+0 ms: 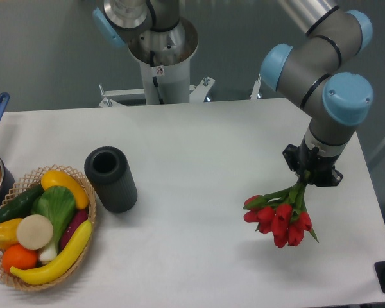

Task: Insert the flowers into the vase

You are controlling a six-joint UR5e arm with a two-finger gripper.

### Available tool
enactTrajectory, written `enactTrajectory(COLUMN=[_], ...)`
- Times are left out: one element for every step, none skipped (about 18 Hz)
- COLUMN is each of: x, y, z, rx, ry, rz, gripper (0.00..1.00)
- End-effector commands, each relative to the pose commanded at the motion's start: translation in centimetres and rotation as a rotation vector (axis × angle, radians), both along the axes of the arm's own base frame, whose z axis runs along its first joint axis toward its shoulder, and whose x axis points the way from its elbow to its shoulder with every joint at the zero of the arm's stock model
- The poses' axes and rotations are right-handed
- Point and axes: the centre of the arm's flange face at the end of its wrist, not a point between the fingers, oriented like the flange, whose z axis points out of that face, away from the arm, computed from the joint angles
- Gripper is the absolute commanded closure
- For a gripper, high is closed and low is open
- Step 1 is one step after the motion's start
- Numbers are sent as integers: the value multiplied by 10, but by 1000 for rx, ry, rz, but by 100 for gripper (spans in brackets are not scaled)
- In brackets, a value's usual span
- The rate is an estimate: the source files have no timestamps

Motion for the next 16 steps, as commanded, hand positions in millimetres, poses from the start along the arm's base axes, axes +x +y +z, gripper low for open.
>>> enactTrajectory(x=[0,0,0,0,0,0,0,0,0,0,0,0,0,0,0,1], y=[0,0,0,0,0,0,0,0,0,0,0,0,1,1,2,3], z=[0,-1,0,0,-1,-1,-1,0,0,-1,-1,-1,-2,-3,-3,-3], rx=[0,0,0,0,0,-1,-1,-1,-1,-1,-1,3,5,7,12,21], ry=[0,0,0,0,0,-1,-1,-1,-1,-1,-1,-1,-4,-7,-9,-13], rz=[0,0,0,0,0,0,0,0,0,0,0,1,6,7,7,6], gripper=[93,93,93,93,93,93,93,92,92,92,92,92,92,92,92,93])
